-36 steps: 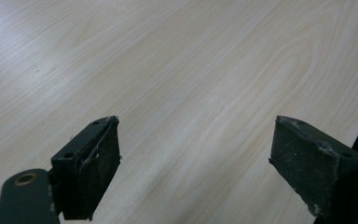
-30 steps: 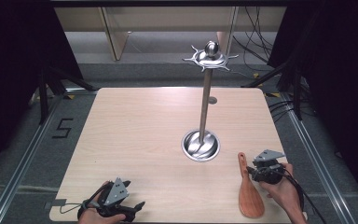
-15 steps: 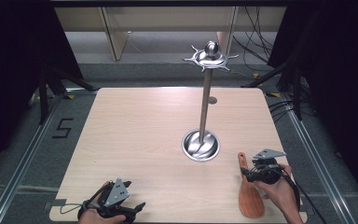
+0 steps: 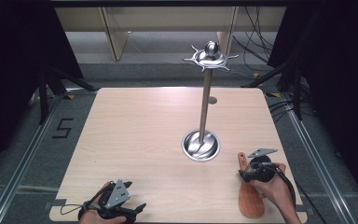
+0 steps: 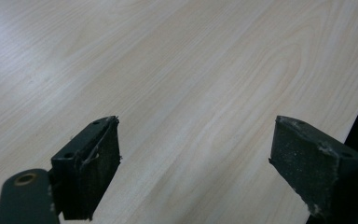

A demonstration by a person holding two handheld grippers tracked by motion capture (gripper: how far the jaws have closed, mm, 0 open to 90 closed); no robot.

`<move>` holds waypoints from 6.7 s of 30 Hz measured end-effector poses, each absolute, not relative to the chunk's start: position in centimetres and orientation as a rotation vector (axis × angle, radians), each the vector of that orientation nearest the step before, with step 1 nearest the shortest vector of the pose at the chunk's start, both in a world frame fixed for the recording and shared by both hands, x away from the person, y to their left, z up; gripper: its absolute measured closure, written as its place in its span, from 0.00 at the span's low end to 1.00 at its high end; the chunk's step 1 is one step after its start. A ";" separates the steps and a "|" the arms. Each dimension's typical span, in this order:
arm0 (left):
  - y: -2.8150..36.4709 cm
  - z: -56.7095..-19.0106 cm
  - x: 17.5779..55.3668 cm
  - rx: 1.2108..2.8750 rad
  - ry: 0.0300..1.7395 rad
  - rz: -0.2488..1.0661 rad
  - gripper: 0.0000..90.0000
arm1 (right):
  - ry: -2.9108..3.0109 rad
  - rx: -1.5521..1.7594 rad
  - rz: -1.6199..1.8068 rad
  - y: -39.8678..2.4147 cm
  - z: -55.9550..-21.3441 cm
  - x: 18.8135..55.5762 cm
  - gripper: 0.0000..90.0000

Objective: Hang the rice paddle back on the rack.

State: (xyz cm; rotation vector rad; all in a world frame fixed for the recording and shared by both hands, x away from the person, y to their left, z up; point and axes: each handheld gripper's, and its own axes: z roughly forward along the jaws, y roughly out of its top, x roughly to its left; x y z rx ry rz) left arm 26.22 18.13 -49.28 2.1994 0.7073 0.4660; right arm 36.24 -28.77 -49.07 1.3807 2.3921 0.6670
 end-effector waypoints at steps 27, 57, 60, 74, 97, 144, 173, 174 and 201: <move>18.2 -49.4 26.2 2.210 0.714 0.479 0.17 | 2.654 1.341 0.395 -27.2 -47.6 39.9 0.71; 18.0 -49.3 26.3 2.198 0.683 0.458 0.17 | 2.779 1.085 0.189 -25.9 -46.8 39.8 0.73; 18.0 -49.3 26.3 2.190 0.682 0.467 0.17 | 2.787 1.052 0.175 -25.9 -46.6 39.8 0.74; 17.9 -49.3 26.4 2.206 0.672 0.466 0.17 | 2.873 1.036 0.135 -26.1 -47.2 39.8 0.74; 18.1 -49.3 26.3 2.203 0.689 0.466 0.17 | 2.717 1.044 0.419 -27.3 -42.7 38.9 0.74; 18.2 -49.4 26.4 2.185 0.703 0.467 0.17 | 1.989 0.847 1.414 -27.5 -29.0 34.9 0.74; 18.2 -49.3 26.4 2.206 0.703 0.446 0.17 | 1.938 0.754 1.502 -24.1 -24.8 37.1 0.74; 18.2 -49.3 26.4 2.207 0.689 0.472 0.17 | 1.930 0.744 1.505 -24.1 -24.8 37.2 0.74; 18.1 -49.4 26.5 2.196 0.684 0.461 0.17 | 1.978 0.774 1.535 -22.1 -25.2 39.5 0.74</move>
